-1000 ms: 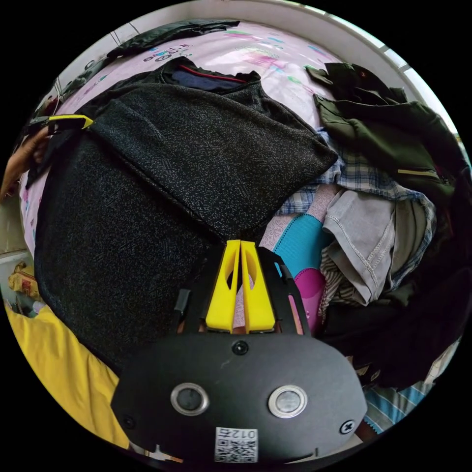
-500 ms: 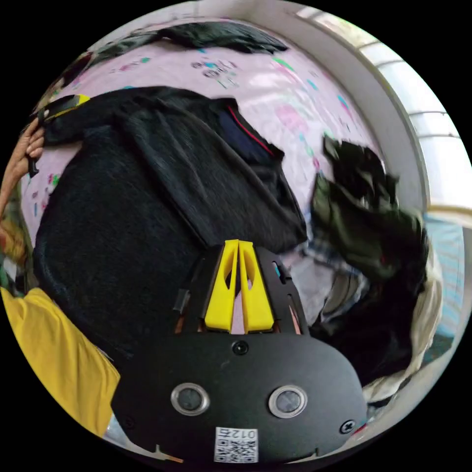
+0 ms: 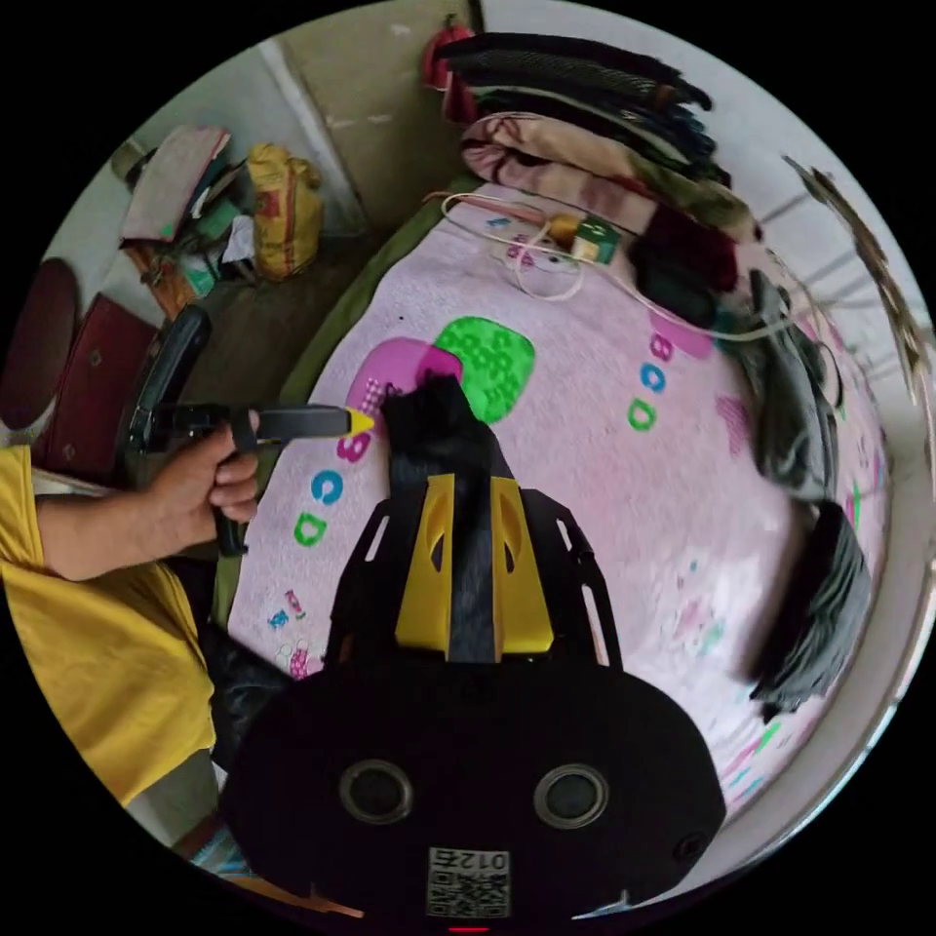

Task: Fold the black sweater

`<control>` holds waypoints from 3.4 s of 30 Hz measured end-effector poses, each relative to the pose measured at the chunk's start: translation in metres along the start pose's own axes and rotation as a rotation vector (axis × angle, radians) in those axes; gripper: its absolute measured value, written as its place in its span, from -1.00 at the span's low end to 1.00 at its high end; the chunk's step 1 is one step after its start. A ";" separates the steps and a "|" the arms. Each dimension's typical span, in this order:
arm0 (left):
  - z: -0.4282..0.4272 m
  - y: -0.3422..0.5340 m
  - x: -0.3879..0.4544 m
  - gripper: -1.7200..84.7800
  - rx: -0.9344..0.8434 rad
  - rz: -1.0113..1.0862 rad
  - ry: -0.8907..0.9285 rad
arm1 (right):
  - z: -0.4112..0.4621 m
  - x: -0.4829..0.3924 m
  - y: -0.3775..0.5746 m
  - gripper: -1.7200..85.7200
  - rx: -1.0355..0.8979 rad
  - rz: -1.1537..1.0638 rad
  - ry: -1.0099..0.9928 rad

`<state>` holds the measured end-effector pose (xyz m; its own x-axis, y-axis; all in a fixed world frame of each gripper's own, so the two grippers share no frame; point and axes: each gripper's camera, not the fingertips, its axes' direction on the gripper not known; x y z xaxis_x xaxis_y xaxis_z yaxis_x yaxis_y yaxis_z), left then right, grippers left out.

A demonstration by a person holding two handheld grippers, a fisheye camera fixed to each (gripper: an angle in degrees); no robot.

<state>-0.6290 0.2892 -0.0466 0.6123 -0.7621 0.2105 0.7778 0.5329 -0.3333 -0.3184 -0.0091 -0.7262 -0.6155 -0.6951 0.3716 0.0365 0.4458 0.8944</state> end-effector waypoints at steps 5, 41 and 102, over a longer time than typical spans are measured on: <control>0.008 -0.019 -0.019 -0.80 -0.049 0.032 -0.011 | 0.065 -0.011 -0.066 -0.82 -0.088 -0.137 0.001; -0.068 0.222 0.183 -0.95 -0.143 0.783 0.474 | -0.372 0.041 0.180 -0.94 0.301 0.362 0.098; 0.203 0.619 0.436 -0.95 -0.608 1.450 -0.174 | -0.732 -0.072 0.634 -0.96 0.202 1.480 0.105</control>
<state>0.1477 0.3613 0.0255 0.7956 0.3154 -0.5173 -0.6035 0.4877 -0.6308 0.3251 -0.0894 -0.0037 -0.0616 0.4111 0.9095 0.4474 0.8259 -0.3430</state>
